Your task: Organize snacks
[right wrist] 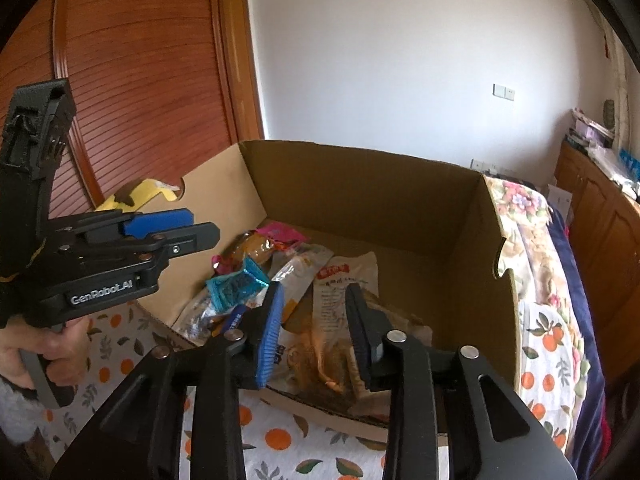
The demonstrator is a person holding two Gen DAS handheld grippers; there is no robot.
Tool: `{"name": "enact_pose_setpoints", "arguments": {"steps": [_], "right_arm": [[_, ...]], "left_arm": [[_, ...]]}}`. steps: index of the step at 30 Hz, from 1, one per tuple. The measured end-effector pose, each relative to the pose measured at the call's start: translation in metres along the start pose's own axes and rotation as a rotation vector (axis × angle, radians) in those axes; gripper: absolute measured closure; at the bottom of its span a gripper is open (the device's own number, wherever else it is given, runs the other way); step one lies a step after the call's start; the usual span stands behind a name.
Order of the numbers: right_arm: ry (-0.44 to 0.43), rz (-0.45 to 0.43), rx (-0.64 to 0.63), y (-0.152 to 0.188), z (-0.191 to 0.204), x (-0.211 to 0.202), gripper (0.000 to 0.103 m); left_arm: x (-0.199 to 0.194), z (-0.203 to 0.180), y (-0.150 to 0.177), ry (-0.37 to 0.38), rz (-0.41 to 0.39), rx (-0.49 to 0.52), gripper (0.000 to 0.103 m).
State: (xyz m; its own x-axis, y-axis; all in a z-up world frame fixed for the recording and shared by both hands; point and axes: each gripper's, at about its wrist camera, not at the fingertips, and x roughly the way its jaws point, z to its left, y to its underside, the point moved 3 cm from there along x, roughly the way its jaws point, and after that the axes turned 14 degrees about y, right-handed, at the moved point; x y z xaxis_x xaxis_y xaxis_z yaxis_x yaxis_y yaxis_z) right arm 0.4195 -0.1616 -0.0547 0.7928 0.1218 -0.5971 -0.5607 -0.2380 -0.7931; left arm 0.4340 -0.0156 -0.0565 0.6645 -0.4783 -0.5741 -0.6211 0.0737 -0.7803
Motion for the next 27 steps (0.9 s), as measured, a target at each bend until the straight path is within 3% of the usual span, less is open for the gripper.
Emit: {"name": "enact_pose_setpoints", "arguments": {"steps": [8,21,24,27], "right_arm": [[0.000,-0.017,0.030,-0.001,0.002,-0.026,0.065],[0.034,-0.082,0.049,0.009,0.012,-0.113,0.062],[0.054,-0.091,0.053,0.017,0.014,-0.129,0.052],[0.074,-0.101,0.060,0.027,0.016,-0.144,0.033]], "left_arm": [[-0.038,-0.015,0.003,-0.021,-0.016,0.046,0.062],[-0.113,-0.044,0.028,-0.066,-0.061,0.055,0.060],[-0.128,-0.052,0.038,-0.084,-0.074,0.062,0.053],[-0.142,-0.059,0.047,-0.112,-0.097,0.074,0.049]]}}
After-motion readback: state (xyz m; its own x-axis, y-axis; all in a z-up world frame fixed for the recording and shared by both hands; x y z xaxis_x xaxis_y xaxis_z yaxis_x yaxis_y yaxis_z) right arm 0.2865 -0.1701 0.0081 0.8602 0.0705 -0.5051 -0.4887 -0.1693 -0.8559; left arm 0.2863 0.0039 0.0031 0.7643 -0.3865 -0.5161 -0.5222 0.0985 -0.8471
